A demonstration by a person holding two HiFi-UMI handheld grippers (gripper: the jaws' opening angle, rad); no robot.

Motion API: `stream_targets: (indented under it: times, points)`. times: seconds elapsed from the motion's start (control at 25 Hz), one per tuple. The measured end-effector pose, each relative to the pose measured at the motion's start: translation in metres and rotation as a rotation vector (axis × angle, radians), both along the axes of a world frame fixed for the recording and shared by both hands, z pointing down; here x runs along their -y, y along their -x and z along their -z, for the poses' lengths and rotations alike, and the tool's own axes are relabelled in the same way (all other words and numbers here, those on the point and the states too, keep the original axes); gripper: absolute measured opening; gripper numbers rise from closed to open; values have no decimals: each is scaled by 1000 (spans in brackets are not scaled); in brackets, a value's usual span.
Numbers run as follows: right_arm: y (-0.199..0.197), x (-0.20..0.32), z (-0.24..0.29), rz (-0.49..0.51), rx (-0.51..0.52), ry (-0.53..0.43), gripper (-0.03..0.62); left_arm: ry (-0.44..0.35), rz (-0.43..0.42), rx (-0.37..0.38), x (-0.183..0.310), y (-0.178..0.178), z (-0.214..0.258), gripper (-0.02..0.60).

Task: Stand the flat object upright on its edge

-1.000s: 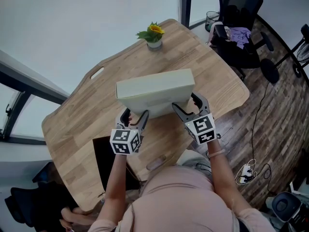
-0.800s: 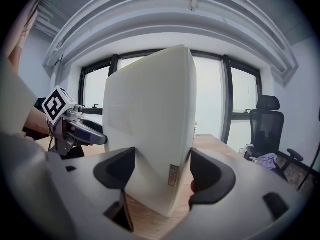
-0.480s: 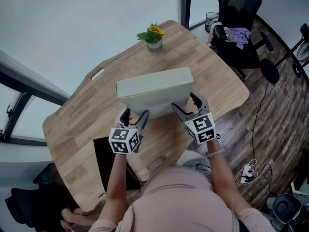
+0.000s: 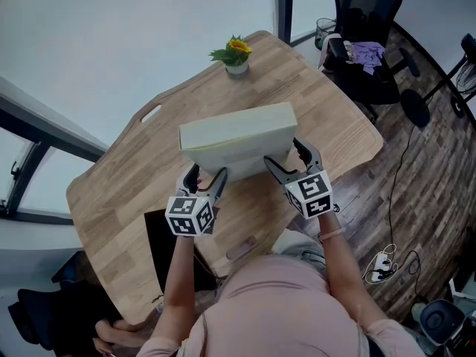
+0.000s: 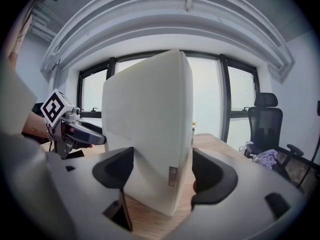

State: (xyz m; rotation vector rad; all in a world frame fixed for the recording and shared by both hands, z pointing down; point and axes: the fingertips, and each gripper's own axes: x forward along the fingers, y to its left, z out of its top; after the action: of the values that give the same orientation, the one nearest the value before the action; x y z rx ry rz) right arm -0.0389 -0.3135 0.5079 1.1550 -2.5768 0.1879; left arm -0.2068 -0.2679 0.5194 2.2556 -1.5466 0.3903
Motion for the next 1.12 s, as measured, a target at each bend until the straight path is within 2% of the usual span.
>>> stream_targets:
  times: [1.12]
  points:
    - [-11,-20,8,-92,29,7,344,-24,11,-13,-26,7,14,305]
